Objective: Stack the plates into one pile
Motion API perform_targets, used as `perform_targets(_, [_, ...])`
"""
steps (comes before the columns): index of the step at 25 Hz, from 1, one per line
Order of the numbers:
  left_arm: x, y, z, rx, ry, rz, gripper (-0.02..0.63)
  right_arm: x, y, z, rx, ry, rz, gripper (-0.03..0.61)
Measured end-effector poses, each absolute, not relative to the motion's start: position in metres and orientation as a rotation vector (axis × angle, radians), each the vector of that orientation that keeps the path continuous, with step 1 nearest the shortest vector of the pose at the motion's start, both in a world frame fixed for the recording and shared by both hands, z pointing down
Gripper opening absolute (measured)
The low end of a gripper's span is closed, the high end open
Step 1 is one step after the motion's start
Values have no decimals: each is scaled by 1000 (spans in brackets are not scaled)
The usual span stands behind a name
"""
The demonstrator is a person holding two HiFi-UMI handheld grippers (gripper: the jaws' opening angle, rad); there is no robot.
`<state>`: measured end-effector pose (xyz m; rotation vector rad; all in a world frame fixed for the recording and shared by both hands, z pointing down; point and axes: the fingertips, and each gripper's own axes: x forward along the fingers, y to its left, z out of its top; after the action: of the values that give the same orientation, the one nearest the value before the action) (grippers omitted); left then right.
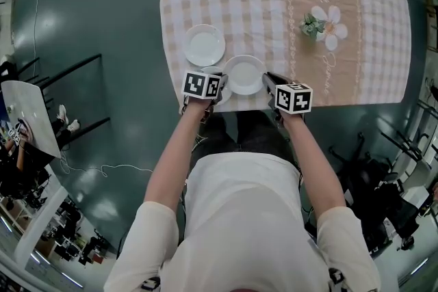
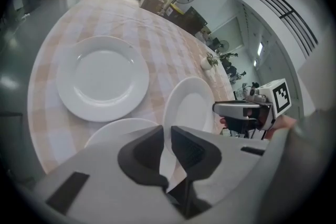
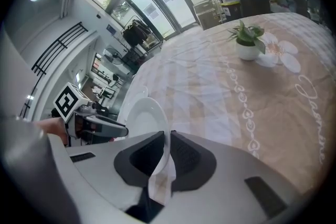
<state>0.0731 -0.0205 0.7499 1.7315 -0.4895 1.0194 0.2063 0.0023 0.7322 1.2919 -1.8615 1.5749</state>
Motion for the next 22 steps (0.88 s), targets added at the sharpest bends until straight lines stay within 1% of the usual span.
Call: perform_targets(22, [-6,4,745,1668,-597,965,46,128,6,739,1080,-1912,1446,57])
